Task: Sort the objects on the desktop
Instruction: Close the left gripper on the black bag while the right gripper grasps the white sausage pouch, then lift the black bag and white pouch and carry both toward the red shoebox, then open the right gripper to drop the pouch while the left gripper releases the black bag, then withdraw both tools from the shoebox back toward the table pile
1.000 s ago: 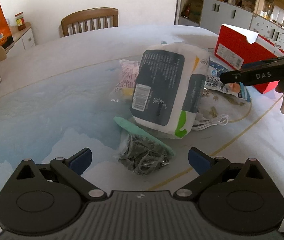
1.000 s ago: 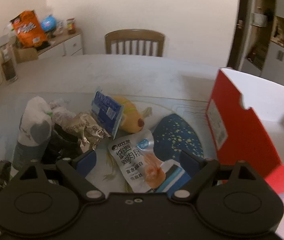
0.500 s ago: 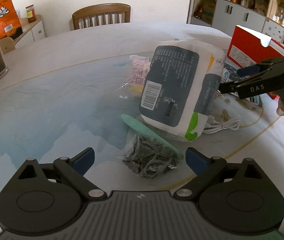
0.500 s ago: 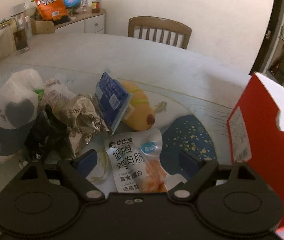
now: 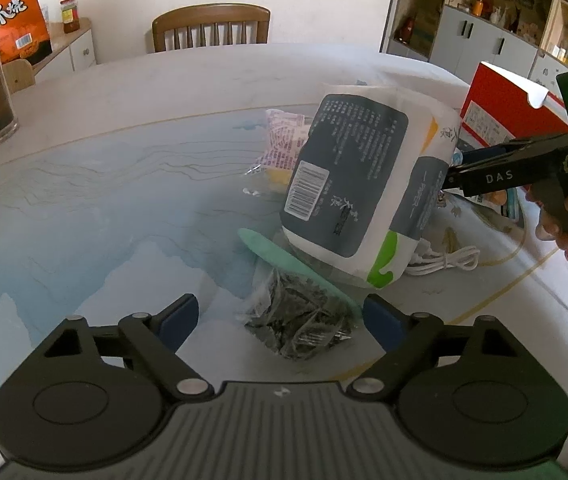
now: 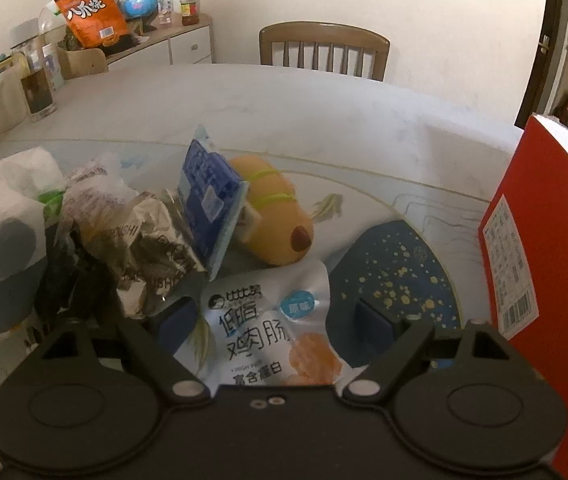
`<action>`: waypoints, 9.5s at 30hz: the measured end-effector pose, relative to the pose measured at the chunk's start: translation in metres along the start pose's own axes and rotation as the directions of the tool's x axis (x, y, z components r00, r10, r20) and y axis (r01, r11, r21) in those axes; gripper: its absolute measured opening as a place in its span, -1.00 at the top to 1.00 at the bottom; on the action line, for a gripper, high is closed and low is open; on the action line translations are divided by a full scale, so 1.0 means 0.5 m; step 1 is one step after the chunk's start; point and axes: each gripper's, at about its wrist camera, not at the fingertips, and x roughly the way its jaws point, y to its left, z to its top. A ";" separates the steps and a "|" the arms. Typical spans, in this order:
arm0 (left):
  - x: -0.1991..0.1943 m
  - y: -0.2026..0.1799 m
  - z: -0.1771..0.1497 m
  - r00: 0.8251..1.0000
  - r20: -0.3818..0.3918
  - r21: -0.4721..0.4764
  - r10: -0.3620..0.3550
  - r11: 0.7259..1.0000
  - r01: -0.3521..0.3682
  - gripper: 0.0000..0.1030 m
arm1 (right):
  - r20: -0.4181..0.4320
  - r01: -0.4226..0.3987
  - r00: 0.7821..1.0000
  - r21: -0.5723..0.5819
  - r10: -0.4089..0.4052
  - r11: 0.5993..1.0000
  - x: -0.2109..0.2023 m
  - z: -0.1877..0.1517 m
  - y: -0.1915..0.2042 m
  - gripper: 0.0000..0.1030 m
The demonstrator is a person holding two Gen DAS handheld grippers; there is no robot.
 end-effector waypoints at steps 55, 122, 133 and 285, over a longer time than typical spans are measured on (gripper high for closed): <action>-0.040 0.022 -0.016 0.993 0.017 0.005 -0.120 0.993 0.120 0.32 | 0.015 0.043 0.999 0.105 -0.045 0.994 -0.101 -0.050 0.042 -0.28; -0.139 -0.153 0.174 0.931 0.121 0.212 -0.344 0.925 0.314 0.32 | 0.184 0.089 0.971 0.305 -0.150 0.948 -0.378 0.005 -0.098 -0.27; -0.098 -0.247 0.227 0.913 0.116 0.267 -0.390 0.898 0.350 0.32 | 0.181 0.113 0.968 0.299 -0.173 0.948 -0.387 0.026 -0.190 -0.27; 0.145 -0.691 0.358 0.843 -0.247 0.435 -0.478 0.723 0.537 -0.75 | -0.183 0.139 0.980 0.368 -0.075 0.919 -0.186 0.037 -0.540 -0.89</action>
